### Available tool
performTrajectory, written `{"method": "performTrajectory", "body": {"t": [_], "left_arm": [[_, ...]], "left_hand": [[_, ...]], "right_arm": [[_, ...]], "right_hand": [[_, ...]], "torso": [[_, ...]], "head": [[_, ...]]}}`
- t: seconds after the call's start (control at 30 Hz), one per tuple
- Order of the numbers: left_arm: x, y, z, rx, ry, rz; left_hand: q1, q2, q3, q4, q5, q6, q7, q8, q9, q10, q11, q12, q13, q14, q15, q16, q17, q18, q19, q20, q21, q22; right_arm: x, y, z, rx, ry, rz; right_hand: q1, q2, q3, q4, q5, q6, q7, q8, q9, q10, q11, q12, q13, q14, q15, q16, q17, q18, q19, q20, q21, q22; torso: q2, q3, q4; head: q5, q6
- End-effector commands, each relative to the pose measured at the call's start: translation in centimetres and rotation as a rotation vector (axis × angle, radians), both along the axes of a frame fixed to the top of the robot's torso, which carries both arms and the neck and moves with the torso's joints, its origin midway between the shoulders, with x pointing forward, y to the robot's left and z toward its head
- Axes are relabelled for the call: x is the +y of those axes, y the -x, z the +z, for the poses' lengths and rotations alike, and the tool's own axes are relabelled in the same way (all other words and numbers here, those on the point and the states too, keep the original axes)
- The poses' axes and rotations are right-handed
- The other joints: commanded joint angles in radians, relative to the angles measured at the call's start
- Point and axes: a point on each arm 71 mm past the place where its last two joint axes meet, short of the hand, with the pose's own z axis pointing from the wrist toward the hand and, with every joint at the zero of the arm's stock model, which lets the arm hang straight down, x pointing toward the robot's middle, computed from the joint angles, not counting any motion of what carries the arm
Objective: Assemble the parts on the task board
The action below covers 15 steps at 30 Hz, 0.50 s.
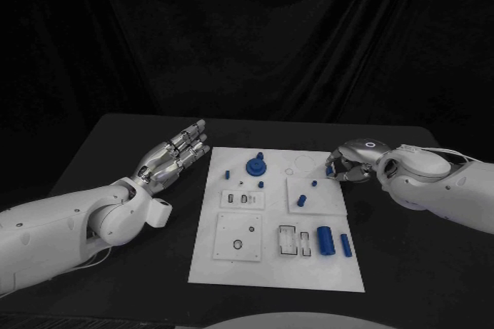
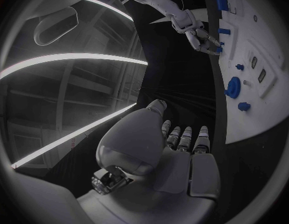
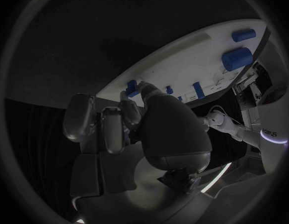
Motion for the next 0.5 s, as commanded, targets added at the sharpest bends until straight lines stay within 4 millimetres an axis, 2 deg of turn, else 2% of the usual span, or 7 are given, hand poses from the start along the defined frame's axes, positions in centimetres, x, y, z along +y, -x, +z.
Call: {"method": "performTrajectory", "body": {"t": [0.03, 0.2, 0.43, 0.5], "left_arm": [[-0.17, 0.1, 0.03, -0.001, 0.012, -0.015], [-0.2, 0.11, 0.0, 0.002, 0.012, -0.018], [-0.28, 0.13, -0.05, 0.006, 0.012, -0.023], [-0.3, 0.14, -0.06, 0.007, 0.013, -0.024]], "left_hand": [[-0.007, -0.004, 0.007, 0.0, 0.006, 0.004, 0.005, 0.003, 0.001, 0.0, 0.008, -0.003, -0.001, -0.002, 0.008, -0.004, -0.001, 0.017, -0.002, 0.007, -0.005, -0.001], [-0.008, -0.004, 0.008, 0.0, 0.006, 0.004, 0.005, 0.003, 0.001, 0.0, 0.009, -0.003, -0.001, -0.002, 0.009, -0.004, -0.001, 0.017, -0.001, 0.008, -0.005, -0.001], [-0.009, -0.004, 0.01, -0.001, 0.006, 0.007, 0.009, 0.003, 0.002, 0.0, 0.01, -0.003, -0.001, -0.002, 0.012, -0.004, -0.001, 0.017, -0.001, 0.011, -0.005, 0.0], [-0.01, -0.004, 0.013, -0.002, 0.006, 0.011, 0.017, 0.004, 0.002, 0.0, 0.008, -0.003, -0.001, -0.002, 0.013, -0.004, -0.001, 0.017, -0.001, 0.013, -0.004, 0.0]], "right_arm": [[-0.06, -0.03, -0.11, -0.009, -0.001, -0.007], [-0.07, -0.13, -0.12, -0.012, 0.0, -0.01], [-0.02, -0.2, 0.07, -0.038, -0.013, -0.004], [0.04, -0.19, 0.22, -0.057, -0.024, 0.003]], "right_hand": [[0.011, 0.003, 0.003, -0.01, -0.009, 0.014, -0.002, 0.01, 0.016, 0.111, -0.005, 0.423, 0.417, 0.071, 0.004, -0.007, 0.115, -0.021, 0.01, -0.001, 0.006, 0.166], [0.021, 0.01, 0.008, -0.022, -0.009, 0.028, -0.003, 0.022, 0.042, 0.111, -0.006, 0.423, 0.417, 0.07, 0.004, -0.012, 0.111, -0.021, 0.012, -0.002, 0.007, 0.167], [0.037, 0.028, 0.019, -0.049, 0.003, 0.079, -0.005, 0.061, 0.116, 0.111, -0.009, 0.423, 0.417, 0.07, 0.001, -0.019, 0.107, -0.022, 0.014, -0.004, 0.011, 0.168], [0.036, 0.032, 0.019, -0.053, 0.004, 0.09, -0.009, 0.071, 0.135, 0.111, -0.012, 0.423, 0.417, 0.069, 0.0, -0.021, 0.105, -0.022, 0.014, -0.005, 0.012, 0.168]], "torso": [[0.0, -0.0005, -0.0001], [0.0, -0.0005, -0.0003], [0.0, -0.0002, 0.0003], [0.0, -0.0004, -0.0001]], "head": [[0.001, -0.002], [0.001, -0.001], [0.001, -0.001], [0.002, -0.001]]}}
